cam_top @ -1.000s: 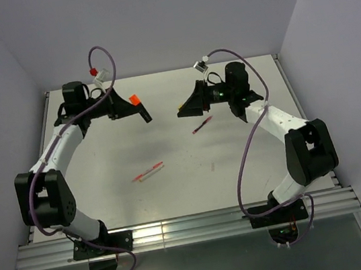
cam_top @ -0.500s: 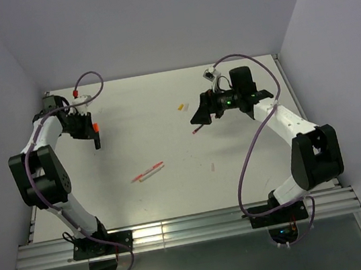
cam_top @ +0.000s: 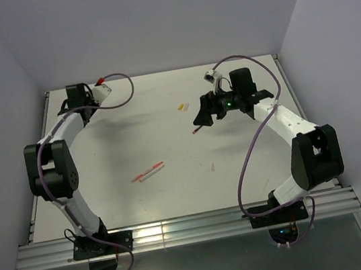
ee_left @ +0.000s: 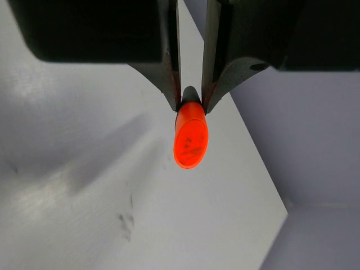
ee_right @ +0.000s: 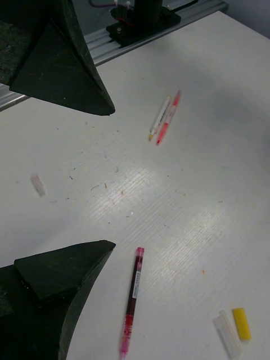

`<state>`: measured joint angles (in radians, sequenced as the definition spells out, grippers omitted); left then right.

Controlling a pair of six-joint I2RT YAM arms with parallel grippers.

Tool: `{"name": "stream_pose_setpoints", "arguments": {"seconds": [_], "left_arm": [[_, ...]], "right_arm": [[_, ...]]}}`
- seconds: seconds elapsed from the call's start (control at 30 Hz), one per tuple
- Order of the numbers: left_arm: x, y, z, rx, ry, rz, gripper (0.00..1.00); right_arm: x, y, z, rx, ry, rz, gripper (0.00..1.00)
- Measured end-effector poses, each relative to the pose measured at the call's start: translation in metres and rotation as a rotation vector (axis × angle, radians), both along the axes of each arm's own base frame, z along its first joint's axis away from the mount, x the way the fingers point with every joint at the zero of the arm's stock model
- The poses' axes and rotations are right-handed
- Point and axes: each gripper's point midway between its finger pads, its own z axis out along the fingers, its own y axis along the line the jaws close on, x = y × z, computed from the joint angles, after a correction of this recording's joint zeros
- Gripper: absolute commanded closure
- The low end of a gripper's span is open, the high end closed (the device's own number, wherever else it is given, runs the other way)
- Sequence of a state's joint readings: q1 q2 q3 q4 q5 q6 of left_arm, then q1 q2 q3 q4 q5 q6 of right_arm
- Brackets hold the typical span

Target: Insert the pens into the pen caps

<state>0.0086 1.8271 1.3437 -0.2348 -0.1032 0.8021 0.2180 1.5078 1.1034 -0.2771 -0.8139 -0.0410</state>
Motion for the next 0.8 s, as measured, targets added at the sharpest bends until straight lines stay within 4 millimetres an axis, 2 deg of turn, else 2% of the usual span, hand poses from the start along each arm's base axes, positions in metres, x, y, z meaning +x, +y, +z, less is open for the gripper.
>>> {"name": "stream_pose_setpoints", "arguments": {"seconds": [0.07,0.13,0.27,0.43,0.67,0.8], "left_arm": [[0.018,-0.013,-0.007,0.050,-0.027,-0.036,1.00],[0.035,-0.022,-0.023,0.081,-0.011,-0.057,1.00],[0.062,-0.018,-0.044,0.128,-0.014,-0.057,1.00],[0.074,-0.015,-0.058,0.186,-0.014,-0.076,1.00],[0.099,-0.043,-0.065,0.215,-0.028,-0.133,1.00],[0.104,-0.053,-0.072,0.228,-0.013,-0.148,0.99]], "right_arm": [[0.001,-0.002,-0.002,-0.013,-0.005,-0.006,0.00],[0.002,-0.003,-0.003,-0.024,-0.009,-0.010,0.00],[0.004,-0.010,-0.003,-0.039,-0.014,-0.029,0.00],[0.006,-0.022,-0.002,-0.045,-0.018,-0.064,0.00],[0.008,-0.035,-0.003,-0.050,-0.014,-0.096,0.00],[0.010,-0.040,-0.003,-0.052,-0.014,-0.112,0.00]]}}
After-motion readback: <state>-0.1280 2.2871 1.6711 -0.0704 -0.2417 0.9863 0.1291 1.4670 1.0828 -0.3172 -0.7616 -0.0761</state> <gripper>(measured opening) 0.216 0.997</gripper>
